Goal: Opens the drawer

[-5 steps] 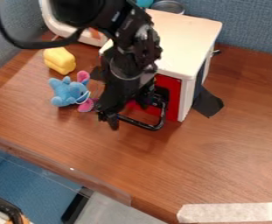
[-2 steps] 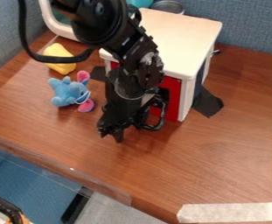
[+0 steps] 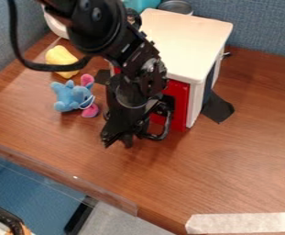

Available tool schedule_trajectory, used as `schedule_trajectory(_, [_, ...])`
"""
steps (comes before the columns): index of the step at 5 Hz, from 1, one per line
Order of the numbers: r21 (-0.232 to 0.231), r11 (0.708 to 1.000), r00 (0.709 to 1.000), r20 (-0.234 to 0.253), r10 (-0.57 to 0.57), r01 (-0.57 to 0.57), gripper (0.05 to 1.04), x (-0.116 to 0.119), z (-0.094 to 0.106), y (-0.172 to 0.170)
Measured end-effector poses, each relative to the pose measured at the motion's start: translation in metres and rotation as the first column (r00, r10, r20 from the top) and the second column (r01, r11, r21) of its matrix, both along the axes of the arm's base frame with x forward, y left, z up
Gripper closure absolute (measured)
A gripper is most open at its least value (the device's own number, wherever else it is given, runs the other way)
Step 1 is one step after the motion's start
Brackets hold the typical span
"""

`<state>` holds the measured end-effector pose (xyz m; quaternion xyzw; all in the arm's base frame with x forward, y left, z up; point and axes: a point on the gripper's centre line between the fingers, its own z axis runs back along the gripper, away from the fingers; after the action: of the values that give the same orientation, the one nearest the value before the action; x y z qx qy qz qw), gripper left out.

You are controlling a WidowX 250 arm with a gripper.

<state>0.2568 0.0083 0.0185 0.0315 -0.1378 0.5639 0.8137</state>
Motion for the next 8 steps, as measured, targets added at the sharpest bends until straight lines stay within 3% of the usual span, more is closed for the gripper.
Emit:
schedule_trajectory(3, [-0.028, 0.999, 0.999, -0.013, 0.036, -0.037, 0.831, -0.034, -0.008, -0.011])
schedule_trajectory(8, [-0.050, 0.997, 0.998, -0.028, 0.058, -0.059, 0.860, -0.081, 0.005, -0.009])
